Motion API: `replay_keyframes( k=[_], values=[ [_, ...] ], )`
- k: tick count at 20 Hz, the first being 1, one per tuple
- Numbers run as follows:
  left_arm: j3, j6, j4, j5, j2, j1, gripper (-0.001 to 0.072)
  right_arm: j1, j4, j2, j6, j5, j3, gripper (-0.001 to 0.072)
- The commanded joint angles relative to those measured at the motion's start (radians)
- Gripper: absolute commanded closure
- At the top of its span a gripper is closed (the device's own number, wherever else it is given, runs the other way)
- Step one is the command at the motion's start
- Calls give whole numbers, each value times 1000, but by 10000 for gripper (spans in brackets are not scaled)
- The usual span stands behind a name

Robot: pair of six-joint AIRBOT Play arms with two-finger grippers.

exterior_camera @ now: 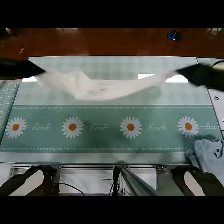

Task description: Fold the shirts.

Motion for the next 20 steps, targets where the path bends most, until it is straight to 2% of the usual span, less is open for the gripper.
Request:
replay_keyframes(
  k=[1, 3, 5, 10, 12, 14, 16, 18, 19, 20],
  values=[
    [188, -13, -2, 136, 264, 1, 676, 2, -153, 71, 100, -4, 358, 689],
    [238, -13, 4, 256, 386, 1, 676, 2, -236, 71, 152, -29, 515, 690],
    [262, -13, 28, 321, 494, 1, 676, 2, -294, 71, 182, -46, 651, 690],
    [270, -20, 72, 337, 667, 1, 677, 2, -418, 71, 234, -46, 900, 691],
    [270, -108, 128, 326, 708, 1, 677, 2, -462, 72, 256, 18, 944, 691],
    [270, -229, 216, 245, 728, 1, 677, 2, -531, 68, 269, 208, 945, 691],
    [269, -299, 307, 71, 716, 1, 677, 2, -648, 36, 261, 467, 945, 691],
    [258, -305, 379, -137, 669, 1, 677, 2, -756, -18, 200, 704, 924, 691],
    [232, -301, 395, -211, 636, 1, 677, 2, -803, -47, 176, 764, 885, 691],
    [188, -301, 394, -242, 602, 1, 677, 3, -819, -66, 160, 751, 834, 691]
  ],
)
